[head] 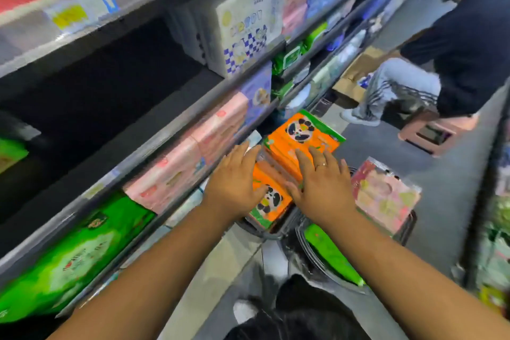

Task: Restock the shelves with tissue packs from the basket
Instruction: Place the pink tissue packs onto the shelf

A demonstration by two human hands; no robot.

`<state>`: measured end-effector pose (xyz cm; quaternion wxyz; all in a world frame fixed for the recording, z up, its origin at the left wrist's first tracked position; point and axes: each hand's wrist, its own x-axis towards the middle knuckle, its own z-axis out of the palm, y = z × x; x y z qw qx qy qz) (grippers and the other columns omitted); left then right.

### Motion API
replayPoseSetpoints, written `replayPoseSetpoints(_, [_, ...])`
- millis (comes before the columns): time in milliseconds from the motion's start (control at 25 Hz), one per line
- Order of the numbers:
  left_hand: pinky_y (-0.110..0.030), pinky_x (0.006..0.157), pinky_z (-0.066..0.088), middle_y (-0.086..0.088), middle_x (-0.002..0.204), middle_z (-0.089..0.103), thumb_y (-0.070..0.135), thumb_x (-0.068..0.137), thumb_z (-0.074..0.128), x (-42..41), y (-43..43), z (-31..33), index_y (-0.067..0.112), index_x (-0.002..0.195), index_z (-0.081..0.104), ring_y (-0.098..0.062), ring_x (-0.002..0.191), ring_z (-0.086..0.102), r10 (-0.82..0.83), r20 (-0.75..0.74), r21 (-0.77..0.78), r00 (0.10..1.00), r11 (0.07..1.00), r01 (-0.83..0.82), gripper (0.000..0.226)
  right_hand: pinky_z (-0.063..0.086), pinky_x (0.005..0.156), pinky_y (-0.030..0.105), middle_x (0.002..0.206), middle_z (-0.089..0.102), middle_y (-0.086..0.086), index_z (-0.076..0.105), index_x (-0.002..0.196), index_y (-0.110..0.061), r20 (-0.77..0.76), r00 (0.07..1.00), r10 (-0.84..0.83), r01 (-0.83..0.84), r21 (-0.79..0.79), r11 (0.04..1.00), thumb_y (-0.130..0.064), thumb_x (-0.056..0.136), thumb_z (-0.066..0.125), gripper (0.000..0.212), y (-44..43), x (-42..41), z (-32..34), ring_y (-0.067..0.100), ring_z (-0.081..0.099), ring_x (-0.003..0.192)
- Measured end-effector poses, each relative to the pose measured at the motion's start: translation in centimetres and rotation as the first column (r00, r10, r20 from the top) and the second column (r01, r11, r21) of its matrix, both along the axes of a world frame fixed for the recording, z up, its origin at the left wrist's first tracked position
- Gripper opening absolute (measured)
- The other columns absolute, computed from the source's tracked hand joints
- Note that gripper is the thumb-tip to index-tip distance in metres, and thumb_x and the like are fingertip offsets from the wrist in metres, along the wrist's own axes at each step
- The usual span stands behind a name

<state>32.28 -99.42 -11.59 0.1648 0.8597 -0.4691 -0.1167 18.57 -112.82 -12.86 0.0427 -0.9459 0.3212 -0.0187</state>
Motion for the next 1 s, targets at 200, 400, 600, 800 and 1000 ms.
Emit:
replayPoseSetpoints(200, [-0.043,0.116,0.025,-0.013,0.155,0.03,0.045,0.081,0.066,-5.2,-3.3,-3.7,0.013,0.15,0.028,-0.031,0.144,0.026,-0.142,-0.074,0.034,0.987,0.989,0.145,0.084,0.04,0.096,0.062,0.135,0.055,0.017,0.051,0.137,-0.017,-0.091,0.981,-0.169,0.172,0.036,0.984,-0.057,0.082,0.062,0.07,-1.5,-8.2,-3.2,0.04,0.051,0.124])
replayPoseSetpoints(400, [-0.043,0.116,0.026,-0.006,0.157,0.026,0.046,0.082,0.069,-9.4,-7.5,-6.5,0.019,0.151,0.02,-0.026,0.144,0.023,-0.24,-0.08,0.114,0.967,0.962,0.248,0.089,0.034,0.102,0.062,0.141,0.05,0.016,0.047,0.141,-0.016,-0.178,0.94,-0.29,0.309,0.091,0.947,-0.057,0.085,0.059,0.071,-4.1,-14.2,-6.0,0.04,0.045,0.131])
replayPoseSetpoints(600, [-0.041,0.115,0.028,-0.006,0.156,0.028,0.047,0.083,0.068,-14.5,-14.5,-9.0,0.019,0.151,0.021,-0.026,0.143,0.026,-0.272,-0.149,0.179,0.951,0.938,0.296,0.087,0.016,0.115,0.053,0.159,0.02,0.007,0.017,0.154,-0.024,-0.285,0.899,-0.333,0.397,0.209,0.894,-0.062,0.094,0.036,0.073,-9.5,-20.4,-8.4,0.03,0.017,0.146])
replayPoseSetpoints(800, [-0.034,0.115,0.021,-0.009,0.155,0.028,0.046,0.086,0.065,-18.8,-21.8,-12.4,0.014,0.151,0.021,-0.025,0.143,0.023,-0.275,-0.218,0.218,0.936,0.921,0.322,0.085,0.02,0.114,0.054,0.158,0.024,0.009,0.02,0.153,-0.024,-0.322,0.875,-0.361,0.445,0.245,0.861,-0.062,0.093,0.039,0.073,-16.4,-25.1,-11.1,0.031,0.021,0.145])
replayPoseSetpoints(1000, [-0.035,0.113,0.026,-0.012,0.15,0.036,0.046,0.085,0.067,-20.2,-28.7,-16.8,0.012,0.149,0.026,-0.027,0.14,0.03,-0.336,-0.196,0.262,0.921,0.887,0.38,0.083,0.024,0.111,0.053,0.155,0.03,0.012,0.021,0.152,-0.021,-0.373,0.841,-0.391,0.5,0.265,0.824,-0.06,0.093,0.042,0.074,-22.7,-27.5,-15.7,0.032,0.027,0.141])
